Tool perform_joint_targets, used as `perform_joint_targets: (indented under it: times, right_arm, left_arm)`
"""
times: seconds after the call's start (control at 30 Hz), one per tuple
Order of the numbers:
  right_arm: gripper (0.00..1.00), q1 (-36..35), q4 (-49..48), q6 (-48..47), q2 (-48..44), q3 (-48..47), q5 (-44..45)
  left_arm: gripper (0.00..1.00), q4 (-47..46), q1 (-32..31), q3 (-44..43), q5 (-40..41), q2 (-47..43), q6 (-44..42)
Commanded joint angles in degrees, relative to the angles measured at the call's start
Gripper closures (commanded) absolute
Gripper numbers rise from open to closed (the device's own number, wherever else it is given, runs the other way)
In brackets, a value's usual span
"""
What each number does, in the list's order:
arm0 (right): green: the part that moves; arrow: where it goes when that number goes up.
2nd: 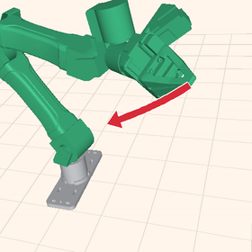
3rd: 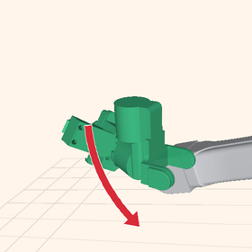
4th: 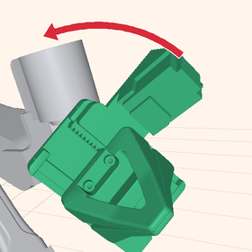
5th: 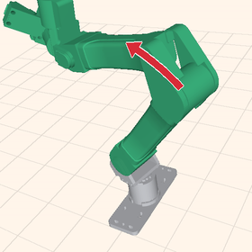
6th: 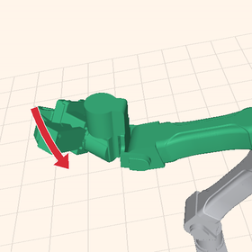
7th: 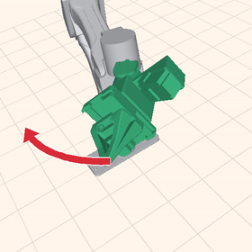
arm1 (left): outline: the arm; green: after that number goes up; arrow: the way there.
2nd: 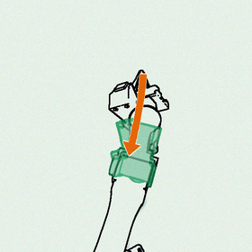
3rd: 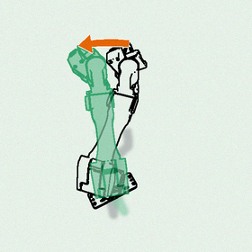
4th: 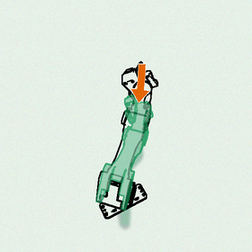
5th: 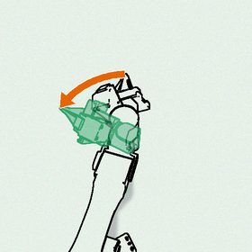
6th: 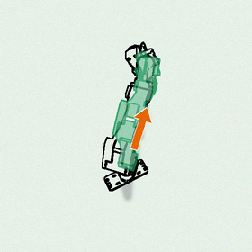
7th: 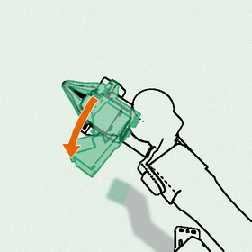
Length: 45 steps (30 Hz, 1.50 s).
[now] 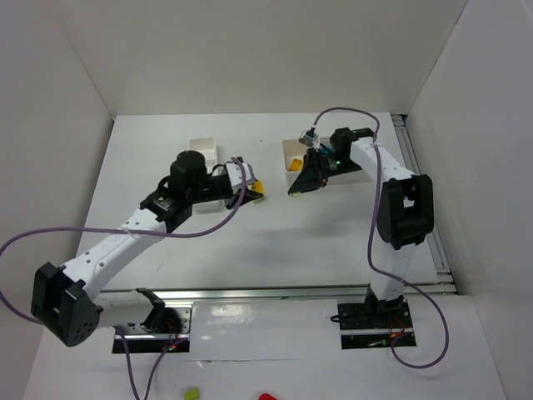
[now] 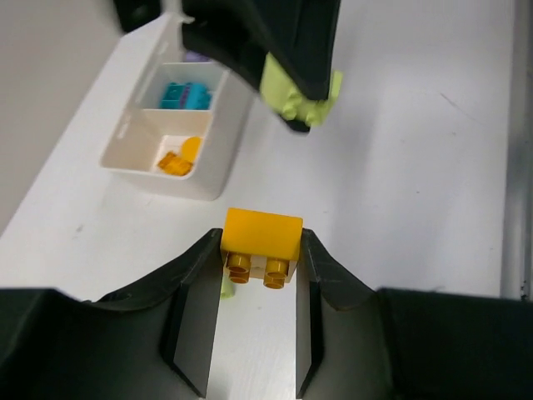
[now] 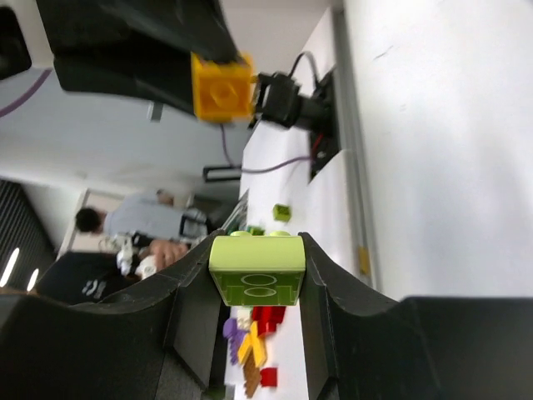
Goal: Sort the legos into containers by color
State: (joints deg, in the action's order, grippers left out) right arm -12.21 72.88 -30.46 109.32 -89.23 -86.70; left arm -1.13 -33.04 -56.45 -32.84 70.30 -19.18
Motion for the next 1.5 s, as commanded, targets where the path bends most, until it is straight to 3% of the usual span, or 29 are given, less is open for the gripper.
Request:
perform_joint_targets:
  times: [0.0, 0.2, 0.23, 0.27, 0.3, 0.33, 0.37, 0.57, 0.83, 0.93, 1.03, 1.13, 1.27, 1.33, 1.4, 1.43, 1.47]
  right_arm:
    - [0.71, 3.9, 2.3, -2.5, -2.4, -1.7, -1.1]
    - [0.77, 3.9, 1.7, -1.0, -2.4, -6.7, 3.0]
    - [0.79, 3.9, 0.0, 3.7, -2.4, -7.3, 5.9]
    - [0.79, 3.9, -7.7, 8.5, -3.8, -7.3, 8.5]
    - [0.81, 3.9, -13.8, 15.3, -5.5, -6.7, 13.2]
    - [0.81, 1.1, -19.2, 26.5, -7.6, -6.0, 28.4]
    - [0.81, -0.5, -22.3, 27.9, -11.4, -6.0, 35.5]
    - [0.85, -3.2, -22.2, 31.8, -11.3, -12.1, 49.9]
    - [0.91, -4.8, -42.4, 43.8, -26.1, 5.4, 75.1]
    - [0.94, -5.4, -47.6, 48.5, -34.2, 12.5, 86.0]
    - [0.98, -5.4, -49.8, 52.3, -40.0, 18.7, 95.5]
    - [0.98, -5.4, -49.8, 53.9, -43.8, 22.3, 100.7]
    - [0.98, -5.4, -49.8, 54.7, -45.6, 23.7, 103.0]
    - [0.98, -5.4, -48.5, 54.7, -45.6, 23.7, 103.0]
    - [0.98, -5.4, -47.4, 54.7, -45.1, 23.7, 103.0]
    - [0.98, -5.4, -47.4, 54.7, -45.1, 23.7, 103.0]
    - [0.98, -5.4, -47.4, 54.7, -45.1, 23.7, 102.3]
  left_arm:
    - [1.00, 0.8, 3.3, 0.6, -4.3, -4.5, 1.5]
    - [1.00, -2.2, 7.2, -1.6, -7.3, -0.8, 11.2]
    - [1.00, -2.2, 7.9, -3.0, -6.8, 0.6, 14.7]
    - [1.00, -0.9, 7.9, -6.9, -6.0, 4.2, 16.1]
    - [1.00, 0.4, 7.9, -9.4, -5.1, 6.3, 17.6]
    - [1.00, 3.6, 7.9, -11.8, -5.1, 8.5, 19.5]
    - [1.00, 5.2, 7.9, -16.8, -4.3, 10.7, 20.6]
    - [1.00, 11.0, 7.9, -30.5, -0.7, 25.0, 29.3]
    - [1.00, 29.3, 7.3, -64.6, -4.9, 51.3, 35.5]
    - [1.00, 29.3, 6.8, -69.4, -3.5, 57.0, 38.9]
    - [1.00, 26.0, 6.8, -68.7, 0.9, 58.3, 41.7]
    - [1.00, 25.5, 6.2, -69.4, 4.8, 61.0, 43.5]
    - [1.00, 26.0, 6.2, -76.6, 3.2, 67.0, 45.7]
    - [0.91, 26.0, 5.7, -77.8, 3.2, 69.3, 46.2]
    - [0.72, 25.3, 5.7, -78.6, 3.2, 69.8, 46.8]
    - [0.53, 25.3, 5.1, -78.6, 3.2, 70.4, 46.8]
    - [0.45, 25.3, 5.1, -78.6, 4.4, 70.4, 47.5]
